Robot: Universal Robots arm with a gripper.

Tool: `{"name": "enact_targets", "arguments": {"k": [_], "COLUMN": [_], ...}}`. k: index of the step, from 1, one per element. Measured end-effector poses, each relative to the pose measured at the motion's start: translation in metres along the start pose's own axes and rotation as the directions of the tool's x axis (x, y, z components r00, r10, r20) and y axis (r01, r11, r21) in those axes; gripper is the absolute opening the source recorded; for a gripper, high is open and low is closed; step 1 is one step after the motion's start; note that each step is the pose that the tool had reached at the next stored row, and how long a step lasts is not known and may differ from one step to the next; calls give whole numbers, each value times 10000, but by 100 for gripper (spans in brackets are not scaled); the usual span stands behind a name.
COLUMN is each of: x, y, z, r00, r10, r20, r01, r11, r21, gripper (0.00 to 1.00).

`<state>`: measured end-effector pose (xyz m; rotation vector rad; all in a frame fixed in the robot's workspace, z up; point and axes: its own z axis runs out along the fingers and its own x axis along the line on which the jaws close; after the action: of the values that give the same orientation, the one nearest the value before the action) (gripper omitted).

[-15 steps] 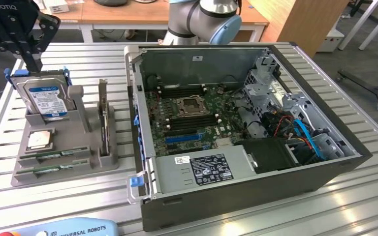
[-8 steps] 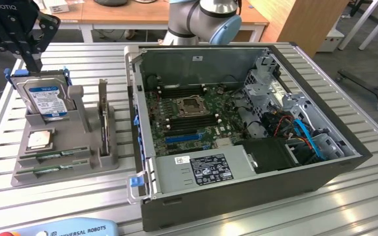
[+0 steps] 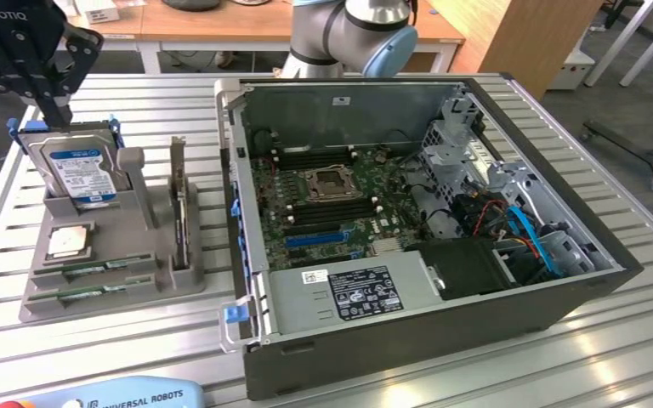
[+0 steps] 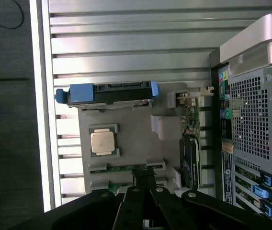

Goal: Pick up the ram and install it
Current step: 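Reach for the ram, then pick up the ram and move it above insertion slot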

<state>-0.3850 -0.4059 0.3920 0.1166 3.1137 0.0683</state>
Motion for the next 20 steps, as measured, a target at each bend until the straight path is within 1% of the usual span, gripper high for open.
{"name": "enact_targets", "arguments": {"k": [9,16,20], "x": [-10,-16,-15], "y": [-136,-206,-211], "z": [-6,-9,-9], "r00": [10000,10000,10000], "r10": [0,0,0], "r20": [0,0,0], "r01": [0,0,0], "r11": [10000,10000,10000], "r21": [0,0,0], "gripper": [10,10,10]}}
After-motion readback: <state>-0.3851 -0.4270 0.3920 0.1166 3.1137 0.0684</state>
